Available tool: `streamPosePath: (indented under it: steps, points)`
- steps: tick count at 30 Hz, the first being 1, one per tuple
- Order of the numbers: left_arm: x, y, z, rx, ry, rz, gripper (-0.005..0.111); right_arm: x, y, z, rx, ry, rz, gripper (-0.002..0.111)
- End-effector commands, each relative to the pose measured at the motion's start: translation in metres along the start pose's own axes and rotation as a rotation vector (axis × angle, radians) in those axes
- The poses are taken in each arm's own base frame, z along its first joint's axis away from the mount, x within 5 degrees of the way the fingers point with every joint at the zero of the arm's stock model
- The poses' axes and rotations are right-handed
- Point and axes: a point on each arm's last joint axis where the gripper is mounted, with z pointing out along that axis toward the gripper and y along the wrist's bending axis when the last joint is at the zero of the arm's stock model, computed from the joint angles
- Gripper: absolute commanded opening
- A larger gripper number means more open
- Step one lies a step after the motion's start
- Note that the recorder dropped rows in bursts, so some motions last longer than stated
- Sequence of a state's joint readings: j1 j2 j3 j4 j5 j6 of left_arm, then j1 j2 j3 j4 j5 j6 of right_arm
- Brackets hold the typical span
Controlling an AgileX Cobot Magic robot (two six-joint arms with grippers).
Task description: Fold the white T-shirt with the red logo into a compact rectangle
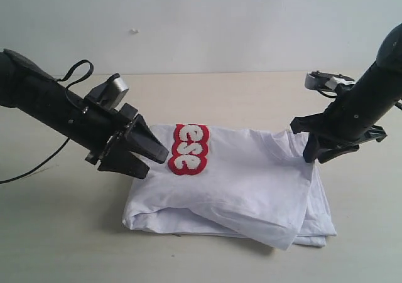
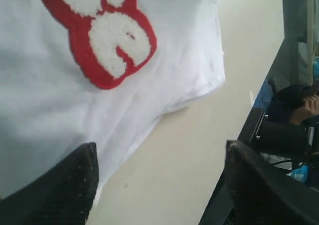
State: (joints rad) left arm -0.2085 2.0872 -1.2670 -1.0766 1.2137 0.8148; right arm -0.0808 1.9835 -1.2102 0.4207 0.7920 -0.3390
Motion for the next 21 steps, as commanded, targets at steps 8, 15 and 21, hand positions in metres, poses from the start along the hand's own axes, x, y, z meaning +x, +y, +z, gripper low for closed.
streamPosePath:
  steps: [8,15,21]
  points:
    - [0.009,0.032,0.019,-0.030,0.109,-0.100,0.069,0.005,0.024,-0.015,-0.231,0.026,-0.110,0.026]
    - [0.010,0.037,0.023,-0.026,0.117,-0.116,0.069,0.015,0.084,-0.010,-0.482,0.066,-0.314,0.000]
    - [0.010,0.037,0.023,-0.026,0.117,-0.116,0.069,0.029,0.103,0.024,-0.369,0.207,-0.395,0.000]
